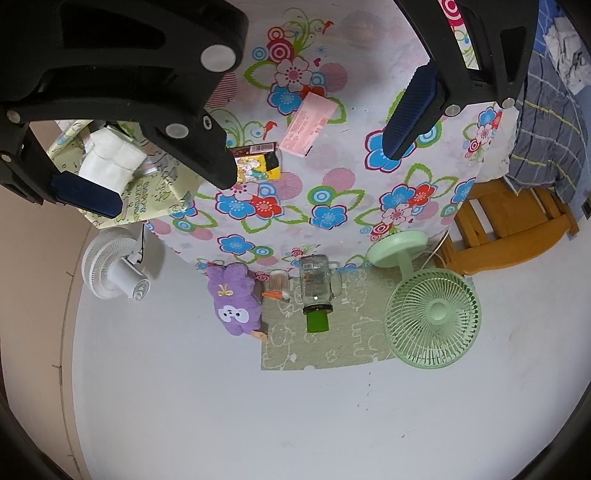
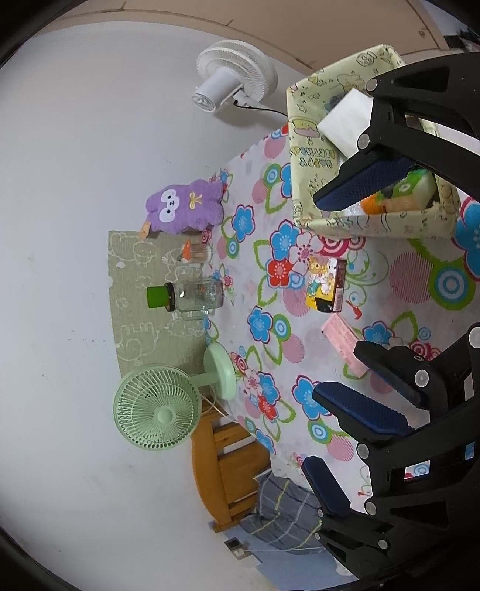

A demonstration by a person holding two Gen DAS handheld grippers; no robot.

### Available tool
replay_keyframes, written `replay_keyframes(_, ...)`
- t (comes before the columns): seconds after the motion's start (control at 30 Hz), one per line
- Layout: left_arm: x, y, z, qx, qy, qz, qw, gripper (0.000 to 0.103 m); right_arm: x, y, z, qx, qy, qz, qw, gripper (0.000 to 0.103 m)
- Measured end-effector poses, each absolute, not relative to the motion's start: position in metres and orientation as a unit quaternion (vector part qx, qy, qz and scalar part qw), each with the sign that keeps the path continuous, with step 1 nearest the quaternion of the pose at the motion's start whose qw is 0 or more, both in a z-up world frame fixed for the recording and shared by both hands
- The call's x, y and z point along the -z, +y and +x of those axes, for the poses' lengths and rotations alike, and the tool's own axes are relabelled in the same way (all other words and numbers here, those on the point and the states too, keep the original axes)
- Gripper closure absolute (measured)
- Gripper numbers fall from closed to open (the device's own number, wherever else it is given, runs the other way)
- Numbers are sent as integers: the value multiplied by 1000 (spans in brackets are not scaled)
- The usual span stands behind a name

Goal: Organize soft objects
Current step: 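Withdraw both tools from the box back over the table items, then close the left gripper on the pink packet while the right gripper approaches the yellow snack box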

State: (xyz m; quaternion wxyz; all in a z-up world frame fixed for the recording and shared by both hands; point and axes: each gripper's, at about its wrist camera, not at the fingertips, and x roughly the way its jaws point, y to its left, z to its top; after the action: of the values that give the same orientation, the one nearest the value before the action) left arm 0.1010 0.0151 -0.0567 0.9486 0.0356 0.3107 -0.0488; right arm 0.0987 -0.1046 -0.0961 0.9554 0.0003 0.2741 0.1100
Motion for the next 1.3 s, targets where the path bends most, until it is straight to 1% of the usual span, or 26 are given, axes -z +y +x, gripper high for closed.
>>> replay_keyframes(0.33, 75, 34, 116, 40, 325, 31, 944, 3, 112, -86, 114, -104, 283, -6, 953, 7)
replay_keyframes(0.63, 98, 53, 132, 22, 352, 39, 935, 3, 132, -65, 132, -110, 297, -34, 948, 7)
replay_keyframes(1.03, 127, 66, 152, 31, 385, 33, 922, 4, 158, -54, 161, -89, 329, -6, 940, 8)
replay_keyframes(1.13, 135, 66, 157, 35, 393, 30, 918, 4, 164, -57, 167, -73, 335, 15, 939, 12)
replay_keyframes(1.3, 146, 67, 162, 38, 404, 27, 914, 5, 174, -56, 176, -61, 351, 21, 934, 13)
